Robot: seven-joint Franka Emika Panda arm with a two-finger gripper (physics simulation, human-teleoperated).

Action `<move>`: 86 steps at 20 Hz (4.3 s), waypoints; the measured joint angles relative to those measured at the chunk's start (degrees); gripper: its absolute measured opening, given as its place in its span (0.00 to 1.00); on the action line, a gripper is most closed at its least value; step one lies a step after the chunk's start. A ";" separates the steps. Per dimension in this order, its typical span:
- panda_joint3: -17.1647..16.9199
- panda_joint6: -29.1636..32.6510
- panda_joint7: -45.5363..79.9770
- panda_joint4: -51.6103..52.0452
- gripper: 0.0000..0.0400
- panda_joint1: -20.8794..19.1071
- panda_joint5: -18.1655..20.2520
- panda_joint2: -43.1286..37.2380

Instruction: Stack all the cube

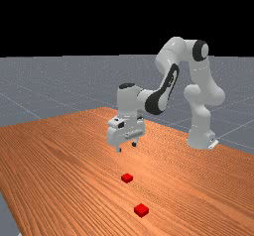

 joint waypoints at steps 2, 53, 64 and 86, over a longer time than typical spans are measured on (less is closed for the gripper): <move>-0.19 0.01 1.04 -0.31 0.77 0.12 0.14 -0.24; -8.81 8.62 92.69 5.24 0.49 8.70 2.16 18.69; -6.86 3.39 93.05 11.47 0.49 13.18 1.04 9.48; -0.53 -6.58 91.34 38.35 0.49 14.83 5.41 27.17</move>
